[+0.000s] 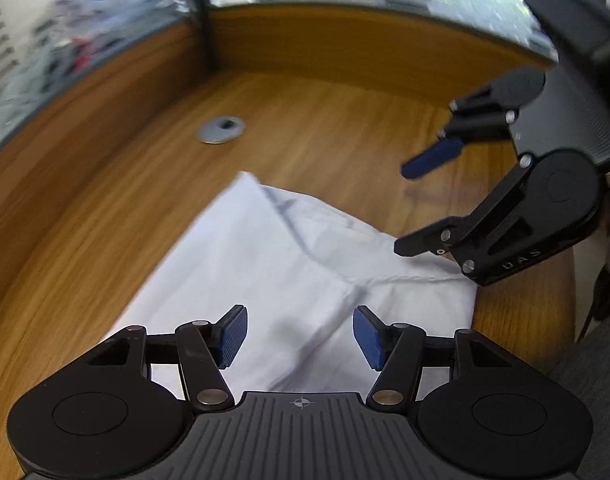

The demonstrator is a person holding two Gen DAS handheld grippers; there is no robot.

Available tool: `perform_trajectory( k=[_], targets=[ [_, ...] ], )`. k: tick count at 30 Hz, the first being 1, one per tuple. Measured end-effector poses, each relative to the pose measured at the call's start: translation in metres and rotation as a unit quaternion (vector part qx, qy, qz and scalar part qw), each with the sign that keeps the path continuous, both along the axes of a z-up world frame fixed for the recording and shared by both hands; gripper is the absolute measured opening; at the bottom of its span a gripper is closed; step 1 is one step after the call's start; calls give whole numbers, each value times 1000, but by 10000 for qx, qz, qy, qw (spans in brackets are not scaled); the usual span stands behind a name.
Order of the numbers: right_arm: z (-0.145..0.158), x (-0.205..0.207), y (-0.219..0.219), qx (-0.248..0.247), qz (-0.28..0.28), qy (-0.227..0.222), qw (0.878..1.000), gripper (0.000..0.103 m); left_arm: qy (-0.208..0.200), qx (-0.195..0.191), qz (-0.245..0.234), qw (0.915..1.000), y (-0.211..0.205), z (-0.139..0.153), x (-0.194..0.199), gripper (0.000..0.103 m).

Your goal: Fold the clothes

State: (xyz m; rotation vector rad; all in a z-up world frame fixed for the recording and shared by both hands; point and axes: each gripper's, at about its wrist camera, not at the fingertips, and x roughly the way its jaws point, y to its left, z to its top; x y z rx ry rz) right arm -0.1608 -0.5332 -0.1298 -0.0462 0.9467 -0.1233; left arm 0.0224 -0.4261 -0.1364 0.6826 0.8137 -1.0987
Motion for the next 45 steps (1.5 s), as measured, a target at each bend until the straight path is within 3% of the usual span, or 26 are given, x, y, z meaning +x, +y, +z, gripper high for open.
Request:
perform_trajectory(
  k=[6,7,8,10,15,21,27,31,34,38,45],
  targets=[
    [-1,-9,-18,114,73,-76,9999,70,-215,506,-68,9985,-18,-25,-7,58],
    [-1,-10,-21,168,64,-101,9998,70,-271,494,-10,9984,-19,-26,-7,43],
    [-1,-10,-22,215,96,-110,9997,70,-308,411,82,9986,-18,-24,-6,17],
    [-2,-9,-24,260,165,-129,9994,70,-394,135,369,9984,-14,-14,-3,4],
    [-2,5,-25,311,356,-351,9983,71,-660,-639,1343,9867,8,26,5,3],
    [-7,46,-11,174,609,-668,9958,70,-760,-892,1867,9754,11,48,7,4],
    [-13,86,2,78,371,-907,9952,70,-844,-1114,2340,9621,15,69,9,3],
    [-21,104,13,-196,70,-1011,9947,73,-823,-1089,2372,9618,14,71,12,3],
    [-25,107,15,-219,-390,-1168,9921,82,-781,-1081,2416,9612,15,72,14,3],
    [-32,111,11,-456,-809,-1160,9889,83,-725,-1048,2366,9632,15,71,15,3],
    [-22,92,-35,-1118,-1408,-1244,9758,84,-763,-927,2006,9723,11,63,7,3]
  ],
)
